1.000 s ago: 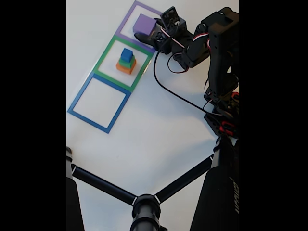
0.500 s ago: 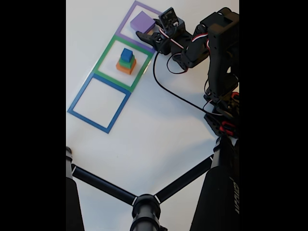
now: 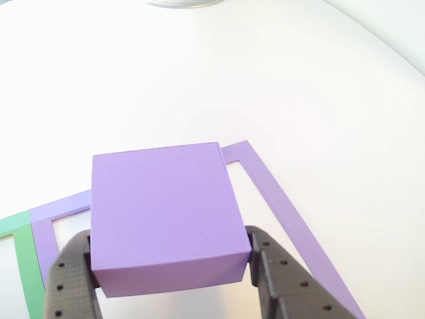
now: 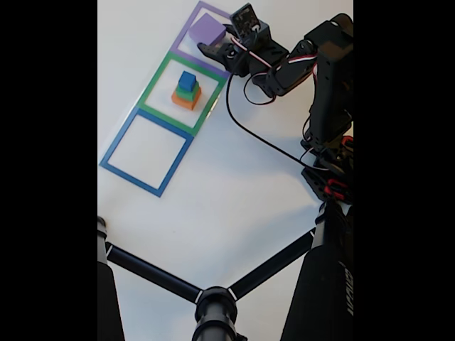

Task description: Tower of hanoi

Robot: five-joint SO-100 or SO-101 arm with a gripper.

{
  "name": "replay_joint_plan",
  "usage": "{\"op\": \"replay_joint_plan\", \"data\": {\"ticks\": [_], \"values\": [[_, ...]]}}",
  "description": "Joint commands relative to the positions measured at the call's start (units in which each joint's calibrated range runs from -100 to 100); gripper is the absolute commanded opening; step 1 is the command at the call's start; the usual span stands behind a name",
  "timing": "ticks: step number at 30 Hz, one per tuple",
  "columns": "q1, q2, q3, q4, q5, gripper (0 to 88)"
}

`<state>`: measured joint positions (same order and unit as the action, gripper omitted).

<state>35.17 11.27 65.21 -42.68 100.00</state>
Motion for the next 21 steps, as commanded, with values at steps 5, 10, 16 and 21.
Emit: {"op": "replay_joint_plan", "data": {"ticks": [5, 10, 16, 21], "values": [[-1.13, -29.8, -4.48, 35.8, 0.0, 14.6], [-1.99, -43.77, -15.39, 64.3, 0.0, 14.7], [-3.81, -50.63, -41.66, 102.85, 0.0, 14.6], [-8.7, -52.81, -56.11, 118.96, 0.0, 14.6]]}}
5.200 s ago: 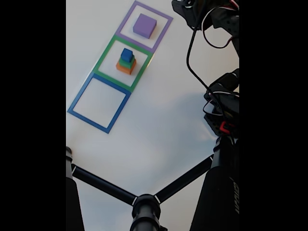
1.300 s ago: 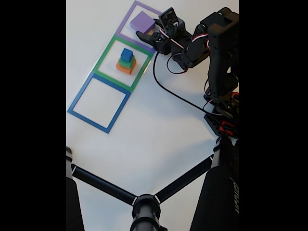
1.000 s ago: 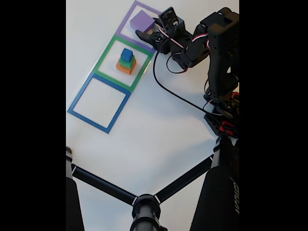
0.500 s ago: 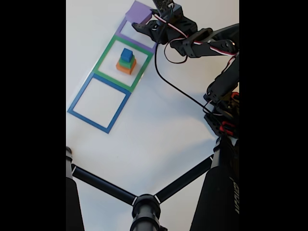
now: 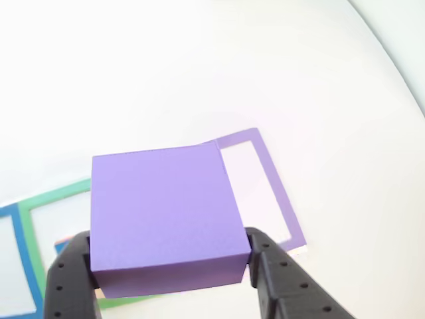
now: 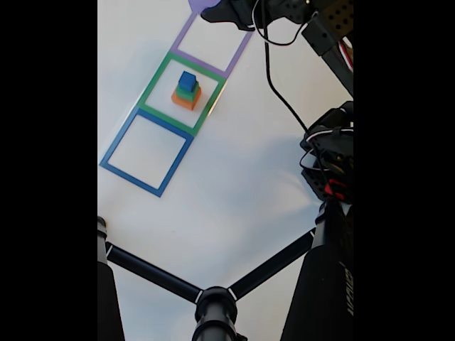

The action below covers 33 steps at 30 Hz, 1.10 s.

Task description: Tower of hanoi

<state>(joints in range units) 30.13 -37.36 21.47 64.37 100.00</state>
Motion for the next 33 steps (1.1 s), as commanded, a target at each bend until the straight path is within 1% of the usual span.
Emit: {"op": "replay_joint_plan", "data": {"ticks": [1, 6, 28, 33], "values": [[-5.21, -4.99, -13.65, 13.44, 0.0, 14.6], [-12.11, -8.38, -17.2, 17.66, 0.0, 14.5], [-39.72, -18.48, -17.47, 22.59, 0.0, 13.9], [-43.65, -20.17, -11.38, 22.92, 0.0, 13.8]]}}
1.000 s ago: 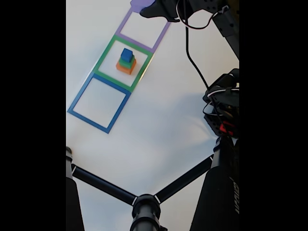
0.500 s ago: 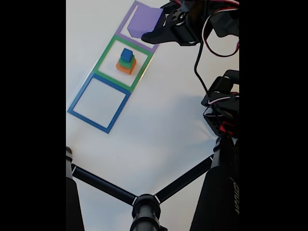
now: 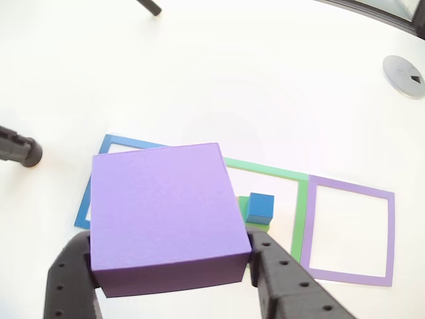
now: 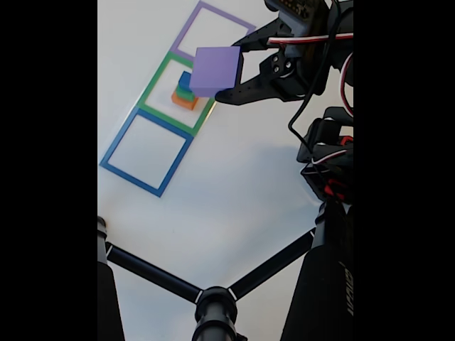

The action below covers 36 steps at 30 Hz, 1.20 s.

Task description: Tower of hanoi

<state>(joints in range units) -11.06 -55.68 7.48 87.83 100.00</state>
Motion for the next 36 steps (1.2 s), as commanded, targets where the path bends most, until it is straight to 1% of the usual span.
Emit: {"op": "replay_joint_plan", "data": {"ticks": [1, 4, 7, 12, 14, 19, 23, 27, 32, 36], "values": [[-3.13, -2.01, 4.61, -1.51, 0.0, 13.8], [-4.38, -2.5, 12.79, -7.34, 0.0, 13.5], [-5.05, -3.06, 23.7, -17.38, 0.0, 13.7], [-5.05, -3.06, 45.7, -42.73, 0.0, 13.8], [-5.72, -1.85, 54.25, -55.6, 0.0, 14.2], [-8.02, 8.56, 68.61, -85.8, 0.0, 14.1], [-10.42, 21.08, 73.43, -106.13, 0.0, 13.8], [-12.24, 34.08, 73.88, -121.43, 0.0, 13.7], [-13.49, 48.29, 72.7, -135.84, 0.0, 13.7], [-13.77, 58.62, 70.06, -143.86, 0.0, 13.8]]}}
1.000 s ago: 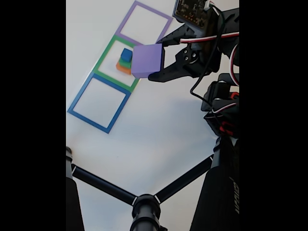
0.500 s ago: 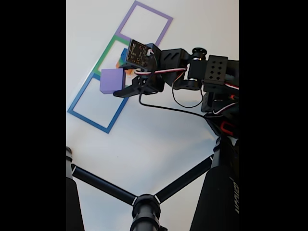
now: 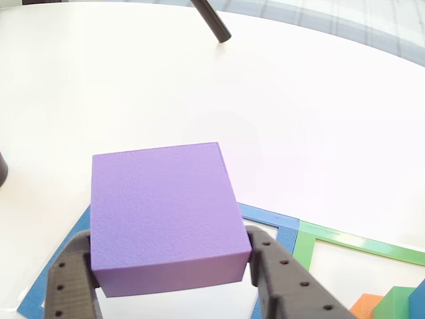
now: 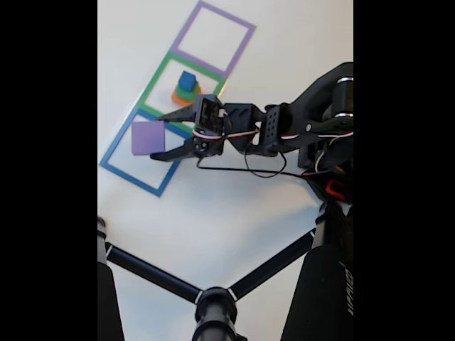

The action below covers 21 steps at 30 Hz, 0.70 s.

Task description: Tower of hanoi

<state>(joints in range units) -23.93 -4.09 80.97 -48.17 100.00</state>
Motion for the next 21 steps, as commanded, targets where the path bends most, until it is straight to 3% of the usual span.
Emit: {"op": "replay_joint_plan", "data": {"ticks": [1, 21], "values": [[-0.9, 9.14, -4.42, -9.08, 0.0, 13.8], [-1.57, 27.79, -12.6, -16.85, 0.0, 13.8]]}}
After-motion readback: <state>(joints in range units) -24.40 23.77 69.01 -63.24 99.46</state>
